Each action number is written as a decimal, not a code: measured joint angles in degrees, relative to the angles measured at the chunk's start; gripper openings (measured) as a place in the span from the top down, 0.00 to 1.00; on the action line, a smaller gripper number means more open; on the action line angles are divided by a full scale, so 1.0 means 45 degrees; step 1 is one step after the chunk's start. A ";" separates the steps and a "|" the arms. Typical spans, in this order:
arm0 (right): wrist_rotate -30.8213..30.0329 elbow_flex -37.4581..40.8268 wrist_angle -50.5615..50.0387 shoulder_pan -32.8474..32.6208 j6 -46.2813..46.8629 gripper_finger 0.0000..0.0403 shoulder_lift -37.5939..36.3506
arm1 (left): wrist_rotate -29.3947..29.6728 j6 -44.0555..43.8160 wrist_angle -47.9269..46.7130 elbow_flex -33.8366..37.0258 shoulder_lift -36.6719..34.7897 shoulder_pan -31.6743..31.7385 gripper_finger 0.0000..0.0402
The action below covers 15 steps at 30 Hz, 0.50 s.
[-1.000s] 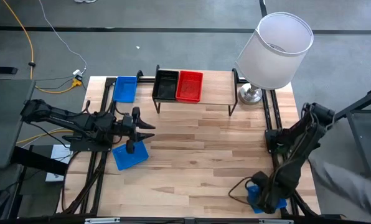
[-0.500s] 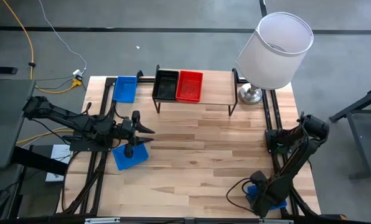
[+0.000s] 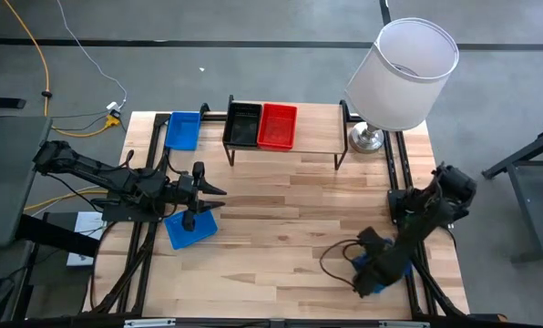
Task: Stack baskets on shelf by color
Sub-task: Put the bottom right blue bin on the shelf
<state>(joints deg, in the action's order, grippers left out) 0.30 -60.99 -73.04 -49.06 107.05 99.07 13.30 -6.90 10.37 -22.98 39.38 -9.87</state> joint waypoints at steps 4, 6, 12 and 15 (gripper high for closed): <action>-0.1765 0.0000 0.0360 0.1044 -0.1882 1.00 0.0000 | -0.0005 0.0000 -0.0005 0.0002 0.0000 0.0000 0.68; -0.2386 0.0000 0.0908 0.1537 -0.2930 1.00 0.0000 | -0.0005 0.0000 -0.0005 0.0000 0.0000 0.0000 0.68; -0.3030 0.0000 0.3626 0.2608 -0.5989 1.00 0.0000 | -0.0009 0.0000 -0.0005 0.0000 0.0000 0.0000 0.68; -0.3064 -0.0191 0.3790 0.2779 -0.6670 1.00 0.0005 | -0.0010 0.0000 -0.0010 0.0000 0.0000 0.0000 0.68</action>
<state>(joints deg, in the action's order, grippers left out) -13.49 -61.85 -55.98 -36.56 77.03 99.09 13.26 -6.90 10.33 -22.98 39.38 -9.87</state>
